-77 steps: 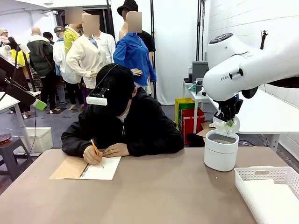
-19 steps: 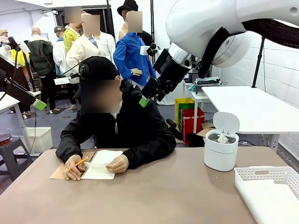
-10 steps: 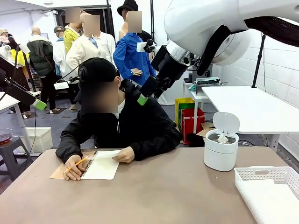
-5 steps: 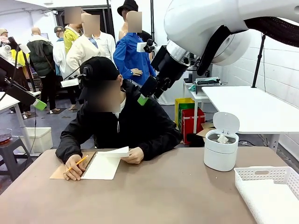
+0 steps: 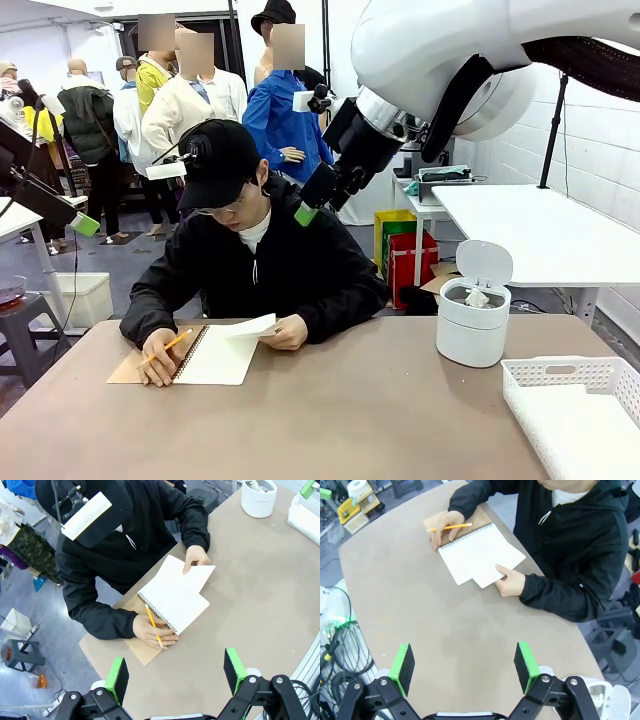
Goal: Sort the paper based on its condition.
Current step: If a person hands you a paper, place it in the Organizing basket , and if it's crumpled, put it in the Trash can.
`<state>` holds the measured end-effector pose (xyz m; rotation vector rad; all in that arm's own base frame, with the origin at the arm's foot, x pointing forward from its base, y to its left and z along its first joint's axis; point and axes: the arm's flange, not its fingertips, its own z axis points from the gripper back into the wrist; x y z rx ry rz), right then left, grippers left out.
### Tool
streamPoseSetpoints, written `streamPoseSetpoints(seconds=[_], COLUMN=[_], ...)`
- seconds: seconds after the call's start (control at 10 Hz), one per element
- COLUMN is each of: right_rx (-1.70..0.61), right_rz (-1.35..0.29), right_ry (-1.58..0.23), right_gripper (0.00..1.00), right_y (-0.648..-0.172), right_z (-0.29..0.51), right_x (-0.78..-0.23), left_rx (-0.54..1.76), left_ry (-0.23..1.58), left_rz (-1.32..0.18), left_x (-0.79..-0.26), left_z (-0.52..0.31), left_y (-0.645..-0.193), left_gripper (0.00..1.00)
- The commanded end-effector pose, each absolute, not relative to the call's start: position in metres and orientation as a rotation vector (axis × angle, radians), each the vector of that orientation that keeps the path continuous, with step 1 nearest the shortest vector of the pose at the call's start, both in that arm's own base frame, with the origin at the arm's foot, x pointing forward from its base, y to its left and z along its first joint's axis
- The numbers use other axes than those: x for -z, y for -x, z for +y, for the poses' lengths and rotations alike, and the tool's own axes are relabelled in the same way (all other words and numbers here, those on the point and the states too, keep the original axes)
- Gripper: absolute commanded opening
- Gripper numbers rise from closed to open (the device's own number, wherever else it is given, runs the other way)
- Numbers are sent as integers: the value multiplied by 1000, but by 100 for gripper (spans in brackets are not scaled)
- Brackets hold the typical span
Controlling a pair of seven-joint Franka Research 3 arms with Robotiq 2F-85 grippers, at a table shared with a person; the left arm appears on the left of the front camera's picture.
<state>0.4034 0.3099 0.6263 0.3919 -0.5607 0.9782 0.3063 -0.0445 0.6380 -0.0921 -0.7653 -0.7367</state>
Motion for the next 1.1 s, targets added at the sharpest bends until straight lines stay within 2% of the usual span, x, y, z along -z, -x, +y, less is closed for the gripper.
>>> streamPoseSetpoints(seconds=[0.0, 1.0], right_rx=[-972, -972], right_rz=[-555, -555], right_ry=[-386, -386], right_gripper=[100, 100], right_y=[-404, -404], right_z=[309, 309], right_x=[-625, -625], left_rx=[735, 735], left_ry=[93, 93], left_rz=[-764, -764], left_x=[-638, -638], left_z=[-44, -44], left_y=[-306, -306], left_gripper=[100, 100])
